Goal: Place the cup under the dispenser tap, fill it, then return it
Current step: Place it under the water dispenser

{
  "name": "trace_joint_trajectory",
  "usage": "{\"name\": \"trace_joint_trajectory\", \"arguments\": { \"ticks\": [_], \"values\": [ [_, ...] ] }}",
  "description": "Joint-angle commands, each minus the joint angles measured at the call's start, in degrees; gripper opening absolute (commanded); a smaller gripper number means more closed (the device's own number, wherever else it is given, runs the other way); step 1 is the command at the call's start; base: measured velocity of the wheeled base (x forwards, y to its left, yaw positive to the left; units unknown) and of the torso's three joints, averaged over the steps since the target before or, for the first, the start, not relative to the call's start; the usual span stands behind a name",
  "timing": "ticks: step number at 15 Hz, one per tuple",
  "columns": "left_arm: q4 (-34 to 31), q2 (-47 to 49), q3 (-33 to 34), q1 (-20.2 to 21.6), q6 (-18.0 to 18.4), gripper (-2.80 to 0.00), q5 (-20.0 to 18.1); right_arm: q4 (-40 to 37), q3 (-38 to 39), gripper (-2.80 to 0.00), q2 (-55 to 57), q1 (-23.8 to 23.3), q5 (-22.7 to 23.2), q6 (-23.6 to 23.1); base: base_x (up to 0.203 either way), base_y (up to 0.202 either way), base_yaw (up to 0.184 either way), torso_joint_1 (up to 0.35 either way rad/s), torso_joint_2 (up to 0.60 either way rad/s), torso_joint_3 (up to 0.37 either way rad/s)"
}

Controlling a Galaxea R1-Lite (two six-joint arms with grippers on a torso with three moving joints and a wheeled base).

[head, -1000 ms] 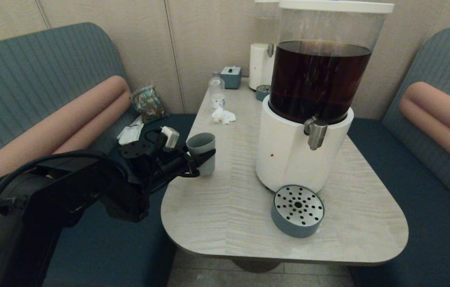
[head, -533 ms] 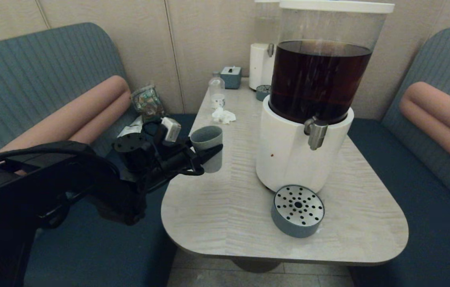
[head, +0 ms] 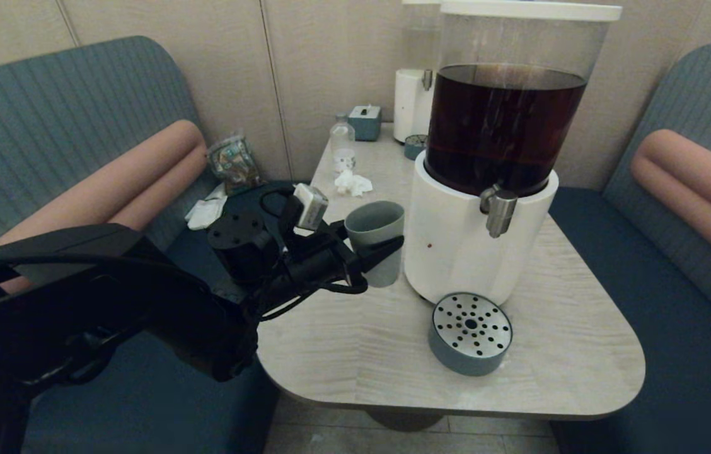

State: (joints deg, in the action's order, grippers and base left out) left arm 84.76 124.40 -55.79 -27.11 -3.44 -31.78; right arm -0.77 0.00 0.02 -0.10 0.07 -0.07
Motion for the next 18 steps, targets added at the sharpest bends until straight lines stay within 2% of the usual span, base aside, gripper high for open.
{"name": "trace_joint_trajectory", "arguments": {
  "ticks": [1, 7, 18],
  "values": [
    [0.32, -1.39, 1.10, -2.24, -0.14, -2.80, -0.02, -0.02, 0.00, -2.80, -0.02, 0.01, 0.01, -0.01, 0.000, 0.000, 0.000, 0.000, 0.00, 0.000],
    [0.23, -0.87, 0.58, -8.58, -1.22, -2.80, 3.68, -0.02, 0.00, -2.80, 0.04, 0.01, 0.01, -0.01, 0.000, 0.000, 0.000, 0.000, 0.00, 0.000],
    [0.41, 8.54, -8.36, -10.68, -1.22, -2.80, 3.83, -0.02, 0.00, -2.80, 0.06, 0.01, 0.01, -0.01, 0.000, 0.000, 0.000, 0.000, 0.00, 0.000]
  ]
}}
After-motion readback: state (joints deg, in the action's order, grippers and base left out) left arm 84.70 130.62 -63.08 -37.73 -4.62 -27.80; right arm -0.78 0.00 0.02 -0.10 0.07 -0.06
